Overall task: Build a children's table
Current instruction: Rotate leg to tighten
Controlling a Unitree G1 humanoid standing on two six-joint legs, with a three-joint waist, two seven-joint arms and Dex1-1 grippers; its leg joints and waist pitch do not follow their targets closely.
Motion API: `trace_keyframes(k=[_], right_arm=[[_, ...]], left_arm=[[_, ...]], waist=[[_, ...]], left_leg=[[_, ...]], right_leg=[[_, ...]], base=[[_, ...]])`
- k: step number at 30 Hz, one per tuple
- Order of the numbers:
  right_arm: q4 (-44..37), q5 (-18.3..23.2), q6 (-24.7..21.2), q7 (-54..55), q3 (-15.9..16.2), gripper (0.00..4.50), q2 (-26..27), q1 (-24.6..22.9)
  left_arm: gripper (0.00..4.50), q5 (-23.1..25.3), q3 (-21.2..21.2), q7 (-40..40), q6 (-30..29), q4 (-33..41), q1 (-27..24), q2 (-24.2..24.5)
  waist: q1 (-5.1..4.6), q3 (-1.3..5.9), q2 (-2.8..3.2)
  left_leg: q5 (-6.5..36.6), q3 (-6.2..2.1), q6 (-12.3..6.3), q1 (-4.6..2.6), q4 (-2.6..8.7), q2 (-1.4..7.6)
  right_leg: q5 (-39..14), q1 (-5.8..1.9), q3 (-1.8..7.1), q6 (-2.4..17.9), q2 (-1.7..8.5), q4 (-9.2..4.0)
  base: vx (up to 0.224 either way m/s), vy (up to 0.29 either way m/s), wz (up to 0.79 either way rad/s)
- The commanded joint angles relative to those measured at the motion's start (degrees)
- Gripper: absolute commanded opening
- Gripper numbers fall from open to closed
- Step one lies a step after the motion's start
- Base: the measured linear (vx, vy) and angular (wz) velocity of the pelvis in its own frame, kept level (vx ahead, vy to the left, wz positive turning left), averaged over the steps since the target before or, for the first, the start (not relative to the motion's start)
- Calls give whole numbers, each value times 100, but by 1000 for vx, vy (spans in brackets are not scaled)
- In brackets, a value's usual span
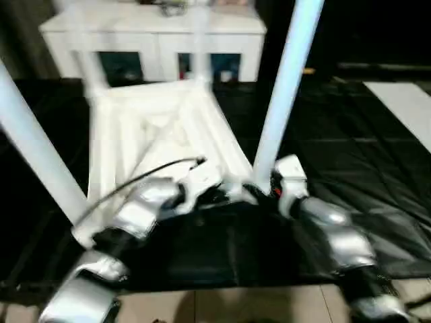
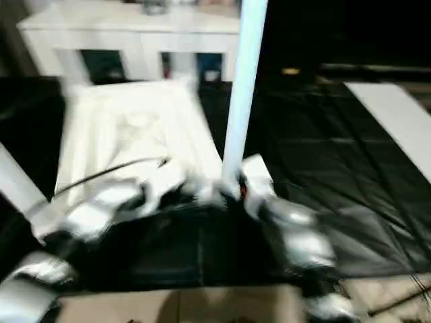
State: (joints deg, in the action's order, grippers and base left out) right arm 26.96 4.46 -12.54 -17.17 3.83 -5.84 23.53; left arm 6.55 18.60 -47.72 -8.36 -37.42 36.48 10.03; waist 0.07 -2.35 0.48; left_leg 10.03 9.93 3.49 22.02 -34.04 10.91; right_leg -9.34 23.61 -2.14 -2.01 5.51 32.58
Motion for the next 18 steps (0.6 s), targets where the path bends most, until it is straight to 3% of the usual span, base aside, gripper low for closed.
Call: trace_keyframes(k=[1, 3, 4, 5, 6, 7, 8, 9, 10, 11, 12, 13, 14, 15, 16, 17, 18], right_arm=[[258, -203, -1, 496, 176, 272, 298, 204], [497, -446, 209, 537, 531, 272, 614, 458], [497, -446, 209, 537, 531, 272, 614, 458], [465, -286, 330, 331, 522, 307, 769, 512], [465, -286, 330, 331, 522, 328, 769, 512], [309, -280, 505, 70, 601, 343, 805, 504], [215, -276, 565, -23, 633, 351, 806, 473], [27, -290, 594, -90, 662, 364, 746, 395], [-70, -317, 586, -103, 687, 377, 687, 352], [-165, -317, 568, -88, 678, 386, 638, 312], [-246, -304, 545, -97, 645, 386, 576, 291], [-444, -278, 494, -136, 567, 399, 414, 246], [-697, -238, 424, -288, 485, 411, 171, 188], [-710, -235, 416, -303, 483, 411, 155, 184], [-874, -192, 312, -501, 459, 411, -49, 134], [-1082, -176, 235, -876, 465, 411, -403, 37], [-1082, -176, 235, -876, 465, 411, -403, 37]], left_arm=[[0, 116, 323, 218, -231, -258, 9, -403], [0, 288, 429, 531, -370, -454, 78, -725], [0, 288, 429, 531, -370, -454, 78, -725], [0, 364, 476, 599, -360, -496, 71, -791], [0, 364, 476, 599, -360, -496, 71, -791], [0, 403, 466, 629, -282, -499, 52, -788], [0, 418, 455, 643, -234, -490, 42, -764], [0, 450, 440, 663, -161, -480, 38, -679], [0, 466, 436, 677, -113, -476, 40, -624], [0, 476, 434, 685, -70, -469, 38, -567], [0, 482, 433, 659, -21, -466, 32, -531], [0, 499, 427, 610, 64, -454, 13, -446], [0, 546, 428, 548, 175, -420, -31, -338], [0, 546, 428, 540, 183, -417, -34, -332], [0, 546, 433, 433, 276, -382, -73, -259], [0, 584, 399, 391, 268, -325, -141, -158], [0, 584, 399, 391, 268, -325, -141, -158]], waist=[[-22, 266, 22], [-78, 225, 32], [-84, 204, 36], [-134, 162, 74], [-162, 134, 95], [-198, 102, 165], [-109, 162, 221], [107, 133, 278], [157, 99, 184], [127, 137, -194], [75, -27, -272], [-43, 27, -252], [121, 140, 109], [58, 141, 35], [-16, 185, 174], [-67, 176, 241], [-84, 159, 195]], left_leg=[[3069, -138, 240, -152, 543, 113], [3546, -158, 237, -232, 553, 107], [3662, -160, 235, -274, 546, 104], [3950, -161, 186, -382, 508, 79], [4114, -176, 169, -433, 522, 92], [4495, -221, 170, -433, 668, 168], [4671, -270, 178, -105, 982, 390], [5116, -78, 290, 57, 1374, 487], [5066, 52, 233, -24, 1427, 458], [4046, 165, 194, -635, 551, 33], [3067, 191, 174, -1289, -511, -262], [1820, -78, -85, -608, -467, -178], [1691, -266, 115, -62, 257, 52], [2277, -308, 58, -120, 395, 143], [2834, -391, 82, -163, 495, 170], [3124, -358, 71, -302, 550, 225], [3071, -334, 59, -296, 553, 213]], right_leg=[[-3378, -122, 6, 672, 182, -543], [-3409, -101, -92, 680, 158, -625], [-3541, -69, -115, 640, 155, -667], [-3881, -31, -255, 476, 122, -816], [-3947, -46, -350, 394, 98, -874], [-3696, -211, -562, 302, 24, -867], [-2431, -690, -386, 496, 113, -109], [-1309, -757, -320, 667, 38, 435], [-1345, -634, -232, 632, -15, 476], [-3893, 48, -119, 252, 74, -540], [-5905, 785, -369, 80, 290, -1448], [-6537, 32, -177, 63, 874, -1207], [-5104, -686, -335, -18, 699, -687], [-4202, -532, -433, -15, 509, -600], [-2767, -532, -473, 271, 348, -448], [-1895, -439, -404, 719, 344, -451], [-1631, -434, -371, 894, 347, -459]], base=[[0, 0, 0], [0, 0, 0], [-55, 13, 0], [-55, 13, 0], [-52, 20, -1], [0, 0, 0], [0, 0, 0], [-76, 10, 5], [1, -62, 24], [1, -62, 24], [119, -51, 4], [183, 80, -56], [183, 80, -56], [103, 93, -52], [0, 0, 0], [0, 0, 0], [0, 0, 0]])
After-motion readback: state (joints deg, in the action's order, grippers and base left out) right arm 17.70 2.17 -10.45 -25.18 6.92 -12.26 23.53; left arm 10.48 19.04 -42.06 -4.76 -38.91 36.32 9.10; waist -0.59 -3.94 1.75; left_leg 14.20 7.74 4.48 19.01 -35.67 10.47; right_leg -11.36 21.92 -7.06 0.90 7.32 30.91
